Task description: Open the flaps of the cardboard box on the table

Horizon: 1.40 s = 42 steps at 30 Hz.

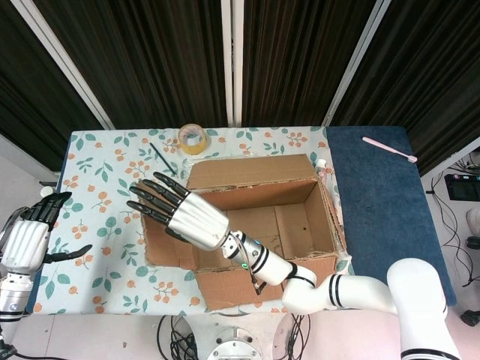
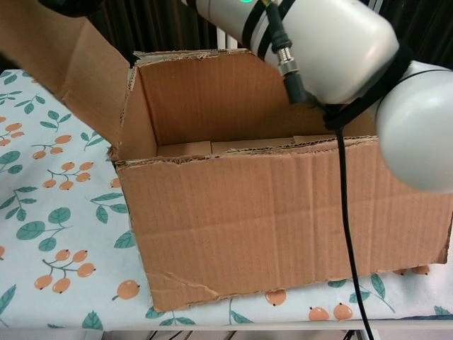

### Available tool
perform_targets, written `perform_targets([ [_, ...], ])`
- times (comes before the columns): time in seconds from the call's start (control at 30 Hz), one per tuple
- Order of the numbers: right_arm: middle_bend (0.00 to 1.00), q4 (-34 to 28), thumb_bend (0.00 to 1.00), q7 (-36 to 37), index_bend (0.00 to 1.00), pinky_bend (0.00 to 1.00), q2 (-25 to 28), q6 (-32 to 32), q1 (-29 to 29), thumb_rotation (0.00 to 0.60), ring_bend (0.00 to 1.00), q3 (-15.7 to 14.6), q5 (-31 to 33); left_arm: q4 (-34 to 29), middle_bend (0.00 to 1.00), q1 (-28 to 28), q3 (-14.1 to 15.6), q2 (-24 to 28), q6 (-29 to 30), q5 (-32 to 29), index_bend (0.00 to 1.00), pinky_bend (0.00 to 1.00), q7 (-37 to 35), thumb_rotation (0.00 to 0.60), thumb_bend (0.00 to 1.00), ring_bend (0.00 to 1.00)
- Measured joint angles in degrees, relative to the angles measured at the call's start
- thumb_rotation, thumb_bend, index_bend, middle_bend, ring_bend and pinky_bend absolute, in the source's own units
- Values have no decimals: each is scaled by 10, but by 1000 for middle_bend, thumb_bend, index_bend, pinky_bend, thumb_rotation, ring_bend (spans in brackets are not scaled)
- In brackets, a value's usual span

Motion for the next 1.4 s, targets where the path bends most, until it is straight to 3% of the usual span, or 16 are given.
perform_targets([
  [0.2, 0, 23, 188, 2, 0, 0, -22, 0, 8, 600, 0, -7, 10, 2, 109, 2, 0, -2, 2, 0, 87, 200, -1, 350, 0, 97],
  [0.4, 0, 1, 193, 3, 0, 0, 25, 30, -14, 600, 0, -15, -4, 8, 109, 4, -1, 0, 3, -1, 87, 199, -7, 350, 0, 97],
  [0.6, 0, -86, 193, -19, 0, 0, 157, 57, -89, 600, 0, -50, -8, 19, 109, 6, -2, -7, 11, 4, 87, 200, -8, 348, 0, 97],
  [0.83, 0, -188, 193, -40, 0, 0, 373, 139, -268, 600, 0, -134, 7, 32, 109, 8, -1, -19, 23, 15, 87, 199, 23, 350, 1, 97],
  [0.93, 0, -199, 192, -27, 0, 0, 425, 178, -350, 600, 0, -173, 30, 34, 109, 11, -1, -23, 33, 19, 87, 199, 37, 351, 1, 97],
  [1.13, 0, -159, 192, 32, 0, 0, 436, 229, -459, 600, 0, -226, 77, 35, 109, 15, 3, -24, 35, 24, 87, 198, 63, 318, 8, 97],
  [1.4, 0, -46, 193, 120, 0, 0, 369, 233, -504, 600, 0, -235, 97, 30, 108, 10, 14, -23, 2, 20, 88, 194, 72, 277, 11, 97],
])
